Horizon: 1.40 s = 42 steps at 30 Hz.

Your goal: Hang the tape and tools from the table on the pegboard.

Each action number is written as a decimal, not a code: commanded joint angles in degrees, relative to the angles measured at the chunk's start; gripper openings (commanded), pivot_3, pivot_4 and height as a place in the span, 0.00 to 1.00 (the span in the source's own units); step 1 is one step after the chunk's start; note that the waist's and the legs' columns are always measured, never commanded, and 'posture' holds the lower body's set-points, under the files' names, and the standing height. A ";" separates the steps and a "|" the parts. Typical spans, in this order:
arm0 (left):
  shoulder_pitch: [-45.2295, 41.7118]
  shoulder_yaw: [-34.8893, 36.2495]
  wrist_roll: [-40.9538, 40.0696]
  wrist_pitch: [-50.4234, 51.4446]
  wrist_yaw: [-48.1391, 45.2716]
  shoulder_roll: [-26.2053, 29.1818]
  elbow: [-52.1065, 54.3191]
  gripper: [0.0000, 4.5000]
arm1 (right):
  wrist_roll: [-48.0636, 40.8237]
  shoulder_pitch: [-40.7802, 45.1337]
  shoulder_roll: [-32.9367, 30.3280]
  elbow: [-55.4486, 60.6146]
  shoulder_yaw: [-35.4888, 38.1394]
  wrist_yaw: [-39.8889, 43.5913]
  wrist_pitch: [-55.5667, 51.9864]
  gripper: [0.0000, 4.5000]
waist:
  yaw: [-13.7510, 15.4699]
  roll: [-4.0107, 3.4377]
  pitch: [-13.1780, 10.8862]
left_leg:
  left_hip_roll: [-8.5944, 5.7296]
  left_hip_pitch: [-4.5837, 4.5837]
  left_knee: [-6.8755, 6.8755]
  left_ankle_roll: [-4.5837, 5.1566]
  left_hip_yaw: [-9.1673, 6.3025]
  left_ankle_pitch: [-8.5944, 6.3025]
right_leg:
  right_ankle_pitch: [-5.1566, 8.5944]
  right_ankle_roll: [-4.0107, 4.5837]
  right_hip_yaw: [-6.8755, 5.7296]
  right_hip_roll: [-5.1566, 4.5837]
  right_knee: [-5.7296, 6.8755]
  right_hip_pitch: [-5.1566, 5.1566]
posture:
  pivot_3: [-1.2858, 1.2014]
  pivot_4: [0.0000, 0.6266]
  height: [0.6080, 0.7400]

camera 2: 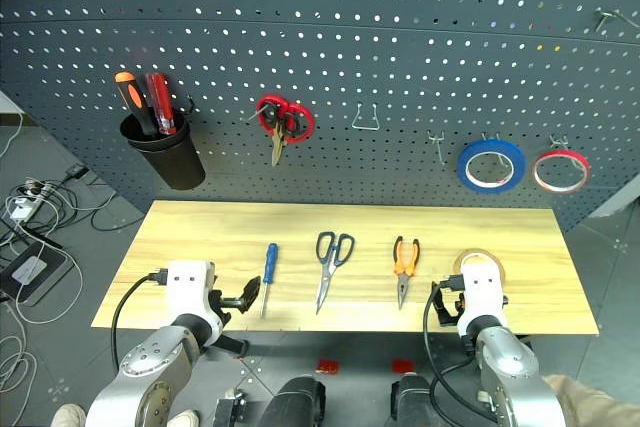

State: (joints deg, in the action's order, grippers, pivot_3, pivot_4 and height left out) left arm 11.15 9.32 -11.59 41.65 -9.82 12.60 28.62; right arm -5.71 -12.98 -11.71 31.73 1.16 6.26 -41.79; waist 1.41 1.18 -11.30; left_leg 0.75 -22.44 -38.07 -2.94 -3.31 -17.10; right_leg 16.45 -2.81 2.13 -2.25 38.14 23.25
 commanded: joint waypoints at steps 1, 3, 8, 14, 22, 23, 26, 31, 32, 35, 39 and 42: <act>0.38 0.17 -0.17 -0.95 -0.27 0.59 1.98 0.99 | -0.03 -0.31 -0.57 1.25 1.38 0.33 0.58 1.00 | 0.00 0.00 0.00 | 0.00 0.00 0.00 0.00 0.00 0.00 | 0.00 0.00 0.00 0.00 0.00 0.00 | 0.57 0.34 1.00; 0.23 -0.01 -0.07 -1.22 -0.52 0.87 1.98 0.99 | -0.03 -0.12 -0.51 1.21 1.27 0.16 0.52 1.00 | 0.00 0.00 0.00 | 0.00 0.00 0.00 0.00 0.00 0.00 | 0.00 0.00 0.00 0.00 0.00 0.00 | 0.57 0.34 1.00; 0.31 -0.04 -0.13 -1.14 -0.46 0.78 2.01 0.99 | -0.11 -0.29 -0.41 1.42 1.07 0.03 0.41 1.00 | 0.00 0.00 0.00 | 0.00 0.00 0.00 0.00 0.00 0.00 | 0.00 0.00 0.00 0.00 0.00 0.00 | 0.57 0.35 1.00; 0.63 0.40 -0.33 -1.32 -0.84 0.92 2.03 0.99 | -0.16 -0.54 -0.63 1.59 1.39 0.14 0.39 1.00 | 0.00 0.00 0.00 | 0.00 0.01 0.00 0.00 0.00 0.00 | 0.00 0.00 0.00 0.00 0.01 0.00 | 0.57 0.36 1.00; 0.63 0.15 -0.33 -1.13 -0.85 0.88 2.36 0.99 | -0.15 -0.49 -0.62 1.66 1.28 0.10 0.23 1.00 | 0.00 0.00 0.00 | 0.00 0.01 0.00 0.00 0.00 0.00 | 0.00 0.00 0.00 0.00 0.01 -0.01 | 0.57 0.37 1.00; 0.55 -0.04 -0.24 -1.24 -1.09 1.16 2.37 0.99 | -0.14 -0.33 -0.73 1.60 1.29 0.17 0.19 1.00 | 0.00 0.00 0.00 | 0.00 0.01 0.00 0.00 0.00 0.00 | 0.00 0.00 0.00 0.00 0.01 -0.01 | 0.57 0.39 1.00; -0.84 -1.14 -0.13 -1.74 -2.71 2.71 1.50 0.99 | -0.26 0.60 -1.37 1.14 1.41 0.71 -0.09 1.00 | -0.01 -0.01 -0.37 | 0.00 0.04 0.00 0.01 0.00 0.00 | 0.00 0.00 0.00 0.00 0.01 -0.03 | 0.56 0.40 1.00; -7.89 -5.23 -1.20 -2.70 -9.74 7.27 -2.45 0.99 | -0.80 2.35 -4.58 -0.59 2.31 3.56 -0.24 1.00 | -0.03 -0.11 -1.28 | -0.03 0.08 -0.01 0.01 0.00 0.00 | -0.01 0.01 -0.02 0.00 0.02 -0.09 | 0.56 0.47 1.00; -9.56 -6.59 -1.40 -3.07 -11.72 8.30 -3.38 0.99 | -1.02 2.62 -5.21 -0.85 2.66 4.16 -0.38 1.00 | -0.05 -0.13 -1.61 | -0.03 0.09 -0.01 0.01 0.03 0.00 | -0.01 0.01 0.00 0.01 0.02 -0.08 | 0.56 0.48 1.00; -16.17 -11.83 -2.48 -4.62 -18.81 10.48 -7.11 0.99 | -1.85 4.55 -6.90 -2.77 3.80 6.06 -1.25 1.00 | -0.12 -0.12 -2.88 | -0.03 0.08 -0.04 0.02 0.03 0.01 | -0.02 0.01 -0.01 0.01 0.09 -0.08 | 0.55 0.53 1.00; -25.80 -19.53 -1.37 -9.57 -27.17 11.08 -14.14 0.99 | -3.79 9.10 -8.80 -6.68 5.28 8.66 -3.51 1.00 | -0.58 -0.08 -4.87 | -0.03 0.06 -0.12 0.02 0.12 0.01 | -0.02 0.01 0.09 0.02 0.30 0.03 | 0.54 0.59 1.00; -32.27 -23.68 -0.63 -13.51 -31.96 9.90 -20.11 0.99 | -4.43 12.27 -10.20 -9.10 5.54 10.35 -4.16 1.00 | -1.23 -0.08 -6.36 | -0.02 0.00 -0.22 0.03 0.15 0.01 | -0.01 0.02 0.12 0.02 0.48 0.13 | 0.53 0.64 1.00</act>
State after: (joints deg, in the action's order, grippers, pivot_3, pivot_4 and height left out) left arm -18.78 -11.89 -12.94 31.47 -38.50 23.22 11.11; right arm -9.14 -1.72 -21.17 23.33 5.65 15.35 -45.66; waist 0.17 1.11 -17.66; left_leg 0.74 -22.43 -38.29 -2.90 -3.16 -17.08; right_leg 16.44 -2.79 2.26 -2.23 38.63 23.38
